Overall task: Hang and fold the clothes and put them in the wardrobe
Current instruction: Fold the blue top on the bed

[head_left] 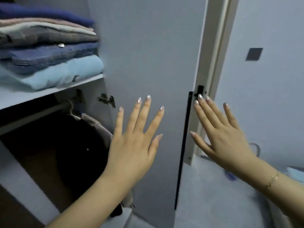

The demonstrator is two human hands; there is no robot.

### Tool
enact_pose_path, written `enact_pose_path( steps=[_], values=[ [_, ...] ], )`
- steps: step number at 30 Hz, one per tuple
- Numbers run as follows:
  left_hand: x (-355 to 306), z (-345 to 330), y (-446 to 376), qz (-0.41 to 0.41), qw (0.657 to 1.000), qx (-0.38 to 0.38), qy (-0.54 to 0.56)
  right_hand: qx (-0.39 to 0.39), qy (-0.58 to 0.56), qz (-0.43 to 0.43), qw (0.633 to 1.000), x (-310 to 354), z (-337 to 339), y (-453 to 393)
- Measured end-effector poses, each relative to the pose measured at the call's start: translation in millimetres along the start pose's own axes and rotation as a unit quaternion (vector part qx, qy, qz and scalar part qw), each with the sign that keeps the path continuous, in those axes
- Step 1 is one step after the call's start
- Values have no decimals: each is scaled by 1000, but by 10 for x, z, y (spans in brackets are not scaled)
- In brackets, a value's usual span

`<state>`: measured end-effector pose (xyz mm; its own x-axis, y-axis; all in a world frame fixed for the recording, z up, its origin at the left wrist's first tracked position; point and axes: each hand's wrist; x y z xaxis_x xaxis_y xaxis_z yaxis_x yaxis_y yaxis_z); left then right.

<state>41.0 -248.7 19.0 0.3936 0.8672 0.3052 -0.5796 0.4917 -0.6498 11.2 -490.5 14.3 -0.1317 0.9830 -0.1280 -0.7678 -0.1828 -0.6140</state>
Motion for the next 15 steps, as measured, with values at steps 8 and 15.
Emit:
enact_pose_path(
  steps=[8, 15],
  values=[
    [-1861, -202, -362, -170, 976, 16, 138, 88, 75, -166, 979, -1178, 222, 1626],
    [-4017, -180, -736, -283, 929, 34, 236, 136, 142, -305, 932, -2283, 656, 3170]
  ],
)
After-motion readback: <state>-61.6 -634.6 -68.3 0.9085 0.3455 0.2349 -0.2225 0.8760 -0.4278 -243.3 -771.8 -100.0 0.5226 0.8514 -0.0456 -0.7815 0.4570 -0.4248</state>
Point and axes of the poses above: each hand's wrist, its own y-axis away from the middle knuckle, its own z-axis out of the back of the hand, x = y × z, and after that the axes turned 4 degrees about -y, right-handed
